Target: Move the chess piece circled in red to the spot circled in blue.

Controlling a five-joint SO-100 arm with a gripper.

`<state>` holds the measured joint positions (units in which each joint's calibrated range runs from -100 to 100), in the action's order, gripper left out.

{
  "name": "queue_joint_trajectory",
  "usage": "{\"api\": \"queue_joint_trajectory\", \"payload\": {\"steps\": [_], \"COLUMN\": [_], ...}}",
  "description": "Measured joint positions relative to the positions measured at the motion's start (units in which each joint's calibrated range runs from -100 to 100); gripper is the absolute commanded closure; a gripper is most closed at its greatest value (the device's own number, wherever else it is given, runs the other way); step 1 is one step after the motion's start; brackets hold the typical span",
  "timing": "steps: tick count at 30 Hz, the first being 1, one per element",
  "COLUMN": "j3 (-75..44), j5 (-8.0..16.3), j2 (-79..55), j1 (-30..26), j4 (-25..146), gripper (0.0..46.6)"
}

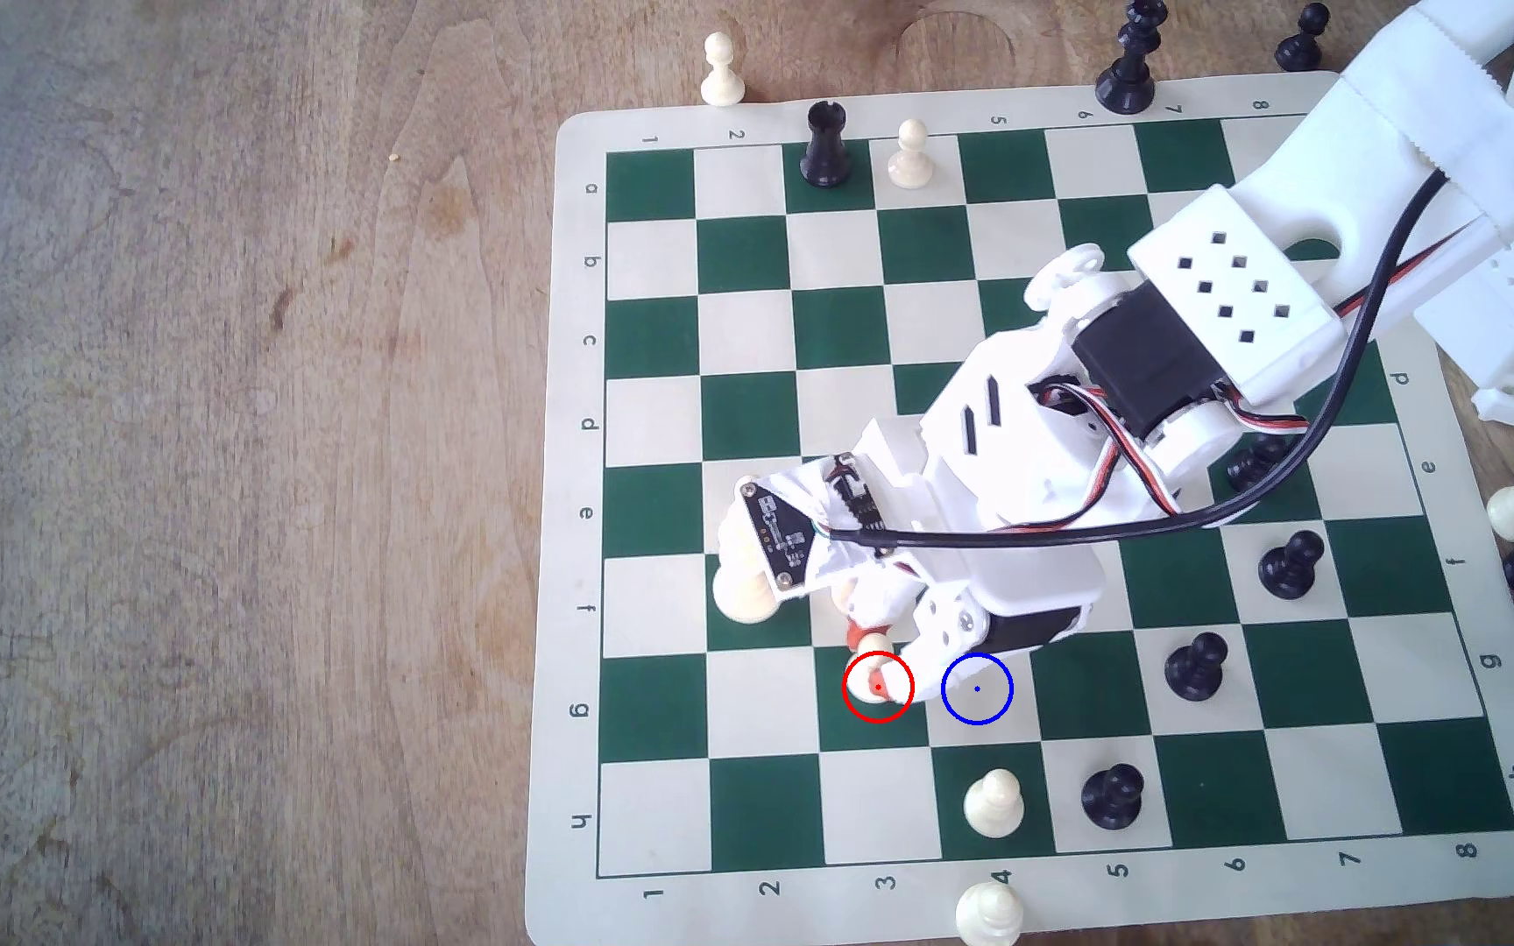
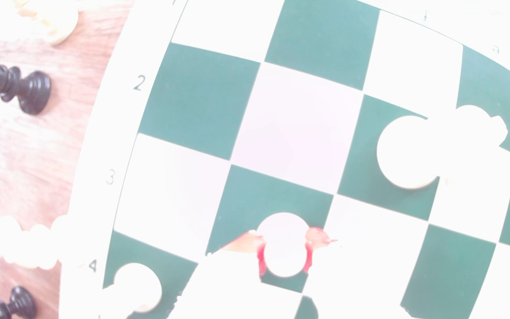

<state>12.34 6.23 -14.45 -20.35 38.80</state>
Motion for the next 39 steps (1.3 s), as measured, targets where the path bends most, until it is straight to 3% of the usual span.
{"api": "queue_joint_trajectory", "payload": {"steps": [9,17,23,28,33,39], "j3": [-0.1,-10.9,-11.8,-5.5,9.5,15.5], "j5": [0.1,1.6,1.6,1.6,2.2,3.1], "j2": [0.0,2.1,8.3,15.1,20.2,20.3], "j1": [0.0,1.3,1.8,1.7,-0.3,-1.4], "j4": [0.3,7.8,13.1,13.9,11.0,7.3], "gripper": [46.4,46.4,46.4,46.4,46.4,46.4]}}
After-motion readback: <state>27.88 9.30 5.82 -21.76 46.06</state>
